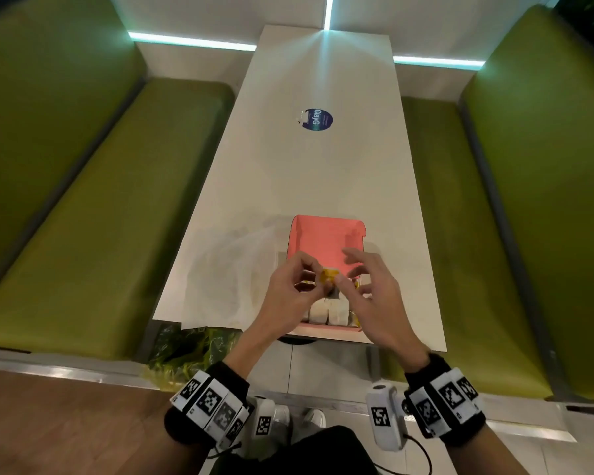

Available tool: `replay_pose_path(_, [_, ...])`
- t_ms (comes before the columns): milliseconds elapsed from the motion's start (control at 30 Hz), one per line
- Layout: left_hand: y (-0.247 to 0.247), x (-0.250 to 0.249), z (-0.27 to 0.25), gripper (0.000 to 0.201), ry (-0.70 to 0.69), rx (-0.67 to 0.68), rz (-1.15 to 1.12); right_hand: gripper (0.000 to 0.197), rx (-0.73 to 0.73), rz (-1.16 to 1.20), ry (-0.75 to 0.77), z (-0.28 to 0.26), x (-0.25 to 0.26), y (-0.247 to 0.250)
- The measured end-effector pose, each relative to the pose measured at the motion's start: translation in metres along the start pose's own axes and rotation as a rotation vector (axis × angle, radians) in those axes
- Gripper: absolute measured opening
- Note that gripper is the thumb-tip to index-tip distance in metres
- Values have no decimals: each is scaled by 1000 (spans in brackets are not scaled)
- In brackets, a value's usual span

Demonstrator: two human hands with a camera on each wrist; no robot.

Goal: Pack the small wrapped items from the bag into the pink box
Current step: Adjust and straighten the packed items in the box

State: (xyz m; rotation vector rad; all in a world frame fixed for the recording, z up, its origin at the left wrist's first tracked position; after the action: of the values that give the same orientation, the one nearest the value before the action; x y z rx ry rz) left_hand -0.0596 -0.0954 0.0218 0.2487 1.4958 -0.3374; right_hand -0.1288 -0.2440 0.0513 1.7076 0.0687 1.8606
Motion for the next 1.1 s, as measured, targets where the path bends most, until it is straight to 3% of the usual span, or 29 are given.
replay_pose_path(167, [0, 8, -8, 25, 12, 50, 27, 1, 147, -93, 48, 5, -1, 0])
replay_pose_path(400, [-1, 23, -12, 25, 22, 187, 222, 4, 251, -136, 8, 2, -4, 1])
replay_pose_path(700, [-12, 19, -8, 10, 34, 151, 150, 3, 225, -199, 30, 19, 10, 16])
replay_pose_path(833, [-11, 20, -2, 7, 50, 111, 133, 23, 194, -267, 55, 25, 4, 24])
replay_pose_path(933, [-8, 20, 2, 9, 49, 79, 131, 26, 158, -238, 97, 30, 4, 33])
replay_pose_path(1100, [-10, 24, 2, 18, 75, 88, 145, 25, 394, -205, 94, 25, 2, 25])
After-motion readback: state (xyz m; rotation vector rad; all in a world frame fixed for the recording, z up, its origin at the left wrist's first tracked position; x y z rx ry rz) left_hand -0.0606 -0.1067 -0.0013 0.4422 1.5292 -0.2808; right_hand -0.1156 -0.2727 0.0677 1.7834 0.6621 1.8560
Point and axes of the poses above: each hand's wrist, its own z-axis towards the middle knuckle, its own y-axis out of the back of the hand, x = y × z, the point moved 2 cm from there along z, towards the middle knuckle, and after that the axes turned 6 degrees about -x, right-handed, at the moved point
